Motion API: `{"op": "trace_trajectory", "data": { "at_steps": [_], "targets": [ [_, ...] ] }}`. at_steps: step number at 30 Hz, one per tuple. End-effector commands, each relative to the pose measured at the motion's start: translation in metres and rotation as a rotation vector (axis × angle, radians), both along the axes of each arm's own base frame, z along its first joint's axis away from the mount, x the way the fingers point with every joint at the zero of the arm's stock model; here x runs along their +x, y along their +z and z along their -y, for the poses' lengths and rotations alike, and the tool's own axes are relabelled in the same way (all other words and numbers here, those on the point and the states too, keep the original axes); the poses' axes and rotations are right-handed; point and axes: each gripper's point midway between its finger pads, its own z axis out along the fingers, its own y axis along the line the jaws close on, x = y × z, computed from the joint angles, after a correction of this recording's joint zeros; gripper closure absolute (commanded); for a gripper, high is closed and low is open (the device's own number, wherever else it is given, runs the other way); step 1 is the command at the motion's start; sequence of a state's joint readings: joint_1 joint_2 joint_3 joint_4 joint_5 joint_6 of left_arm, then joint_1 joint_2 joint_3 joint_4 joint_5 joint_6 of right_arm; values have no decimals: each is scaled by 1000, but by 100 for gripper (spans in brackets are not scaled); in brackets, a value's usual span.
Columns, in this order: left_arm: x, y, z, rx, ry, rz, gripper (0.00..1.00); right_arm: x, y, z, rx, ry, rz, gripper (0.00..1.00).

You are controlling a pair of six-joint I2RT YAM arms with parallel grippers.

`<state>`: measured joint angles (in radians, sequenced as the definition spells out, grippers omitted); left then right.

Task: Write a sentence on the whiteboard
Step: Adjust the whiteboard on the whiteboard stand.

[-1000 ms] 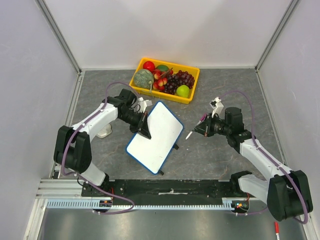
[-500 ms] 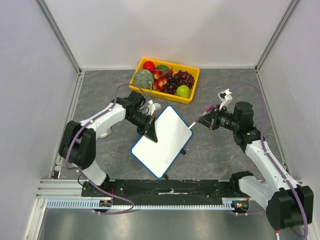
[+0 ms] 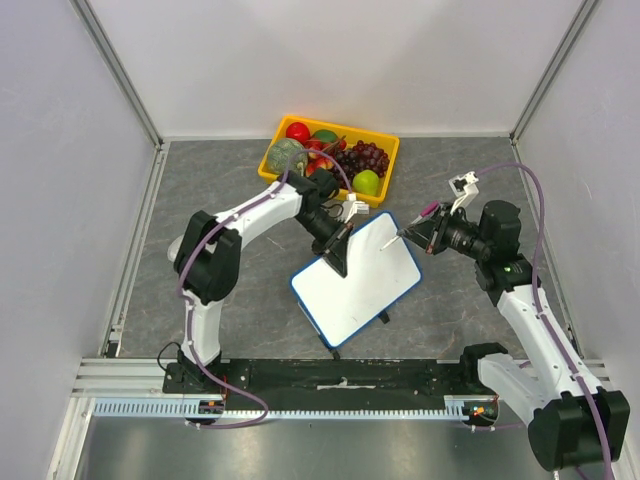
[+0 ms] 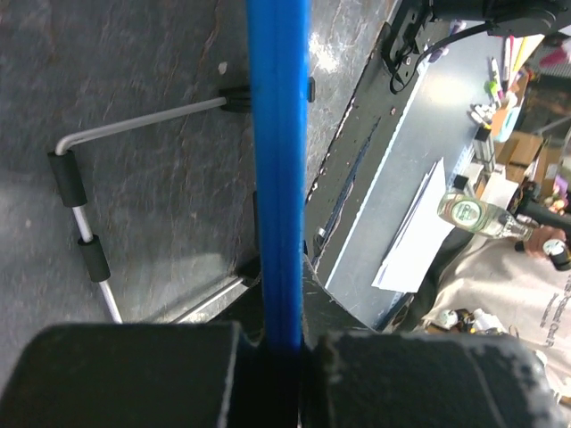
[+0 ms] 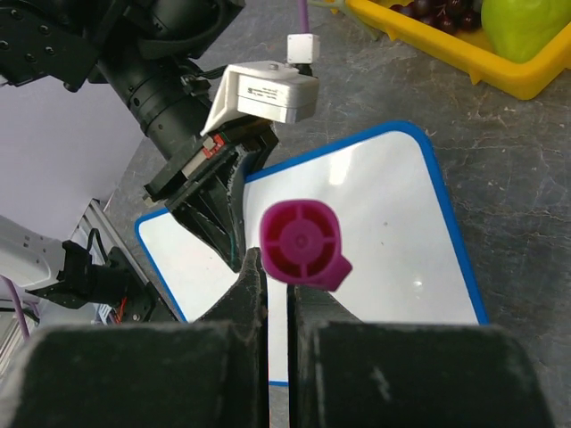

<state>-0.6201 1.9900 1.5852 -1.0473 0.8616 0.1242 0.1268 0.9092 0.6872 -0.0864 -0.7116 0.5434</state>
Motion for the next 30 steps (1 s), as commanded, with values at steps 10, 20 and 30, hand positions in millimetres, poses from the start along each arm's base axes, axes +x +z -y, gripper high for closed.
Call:
{"op": "trace_trajectory", "data": {
  "at_steps": [10,20,30],
  "targets": [
    [9,3,18,1,-234,239,98,-1,30,4,22,5,56,100],
    [18,72,11,-72,-182,366,98,-4,37,2,37,14,66,100],
    [15,127,-8,-208,-106,385,98,-6,39,1,43,22,65,100]
  ]
}}
